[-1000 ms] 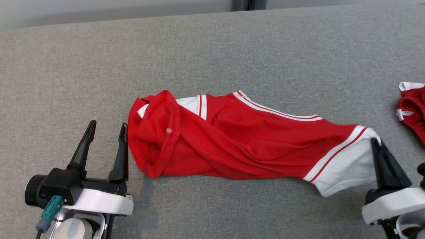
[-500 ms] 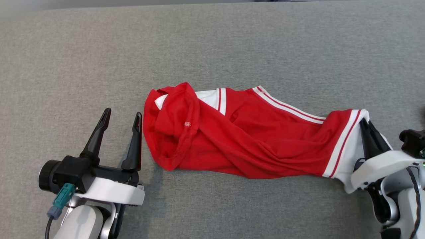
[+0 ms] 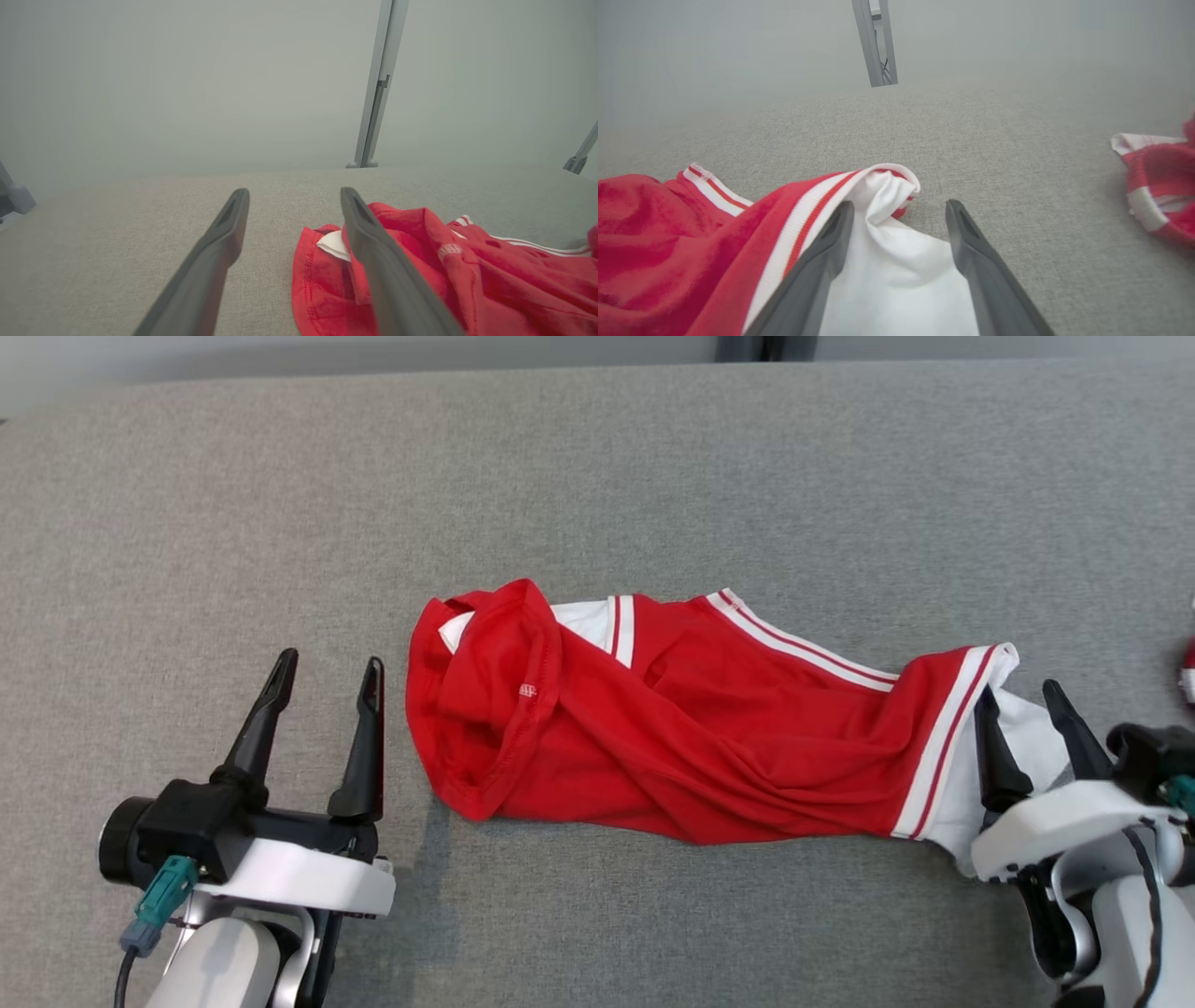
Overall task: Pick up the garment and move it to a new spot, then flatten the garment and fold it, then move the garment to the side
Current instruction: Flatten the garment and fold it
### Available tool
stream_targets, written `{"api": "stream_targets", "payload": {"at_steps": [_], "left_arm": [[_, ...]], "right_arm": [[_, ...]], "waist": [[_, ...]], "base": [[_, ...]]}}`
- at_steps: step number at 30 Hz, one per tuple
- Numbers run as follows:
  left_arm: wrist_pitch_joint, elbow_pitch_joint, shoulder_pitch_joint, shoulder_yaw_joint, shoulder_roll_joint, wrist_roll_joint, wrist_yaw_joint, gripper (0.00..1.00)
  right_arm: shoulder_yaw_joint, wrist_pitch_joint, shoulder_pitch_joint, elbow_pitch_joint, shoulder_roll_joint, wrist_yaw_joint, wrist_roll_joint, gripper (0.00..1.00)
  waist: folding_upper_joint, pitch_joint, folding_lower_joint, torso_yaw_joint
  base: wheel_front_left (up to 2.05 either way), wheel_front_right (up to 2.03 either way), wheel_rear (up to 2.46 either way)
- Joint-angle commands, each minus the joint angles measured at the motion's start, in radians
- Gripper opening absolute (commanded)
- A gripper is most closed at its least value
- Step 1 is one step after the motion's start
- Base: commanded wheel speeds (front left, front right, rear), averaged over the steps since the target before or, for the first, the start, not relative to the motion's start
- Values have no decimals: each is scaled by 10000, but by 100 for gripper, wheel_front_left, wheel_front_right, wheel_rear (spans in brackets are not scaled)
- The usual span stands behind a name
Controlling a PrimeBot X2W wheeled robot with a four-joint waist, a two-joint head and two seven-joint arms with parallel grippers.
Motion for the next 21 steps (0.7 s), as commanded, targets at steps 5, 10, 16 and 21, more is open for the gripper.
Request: {"api": "stream_targets", "payload": {"at_steps": [5, 10, 16, 21], "left_arm": [[-54, -4, 290, 192, 170, -100, 124, 100], [55, -48, 625, 262, 310, -153, 233, 100], [274, -35, 1033, 208, 475, -176, 339, 100], [345, 4, 1208, 166, 521, -237, 354, 100]], "right_arm": [[-218, -289, 737, -1047, 9, 0, -307, 100], [-184, -46, 1305, -2548, 77, 0, -648, 100], [-102, 566, 2019, -4050, 140, 0, -770, 100], [-139, 916, 2479, -4741, 189, 0, -753, 100]], "waist": [[0, -476, 0, -298], [0, -893, 0, -504], [0, -1318, 0, -611], [0, -1451, 0, -604]], "base": [[0, 0, 0], [0, 0, 0], [0, 0, 0], [0, 0, 0]]}}
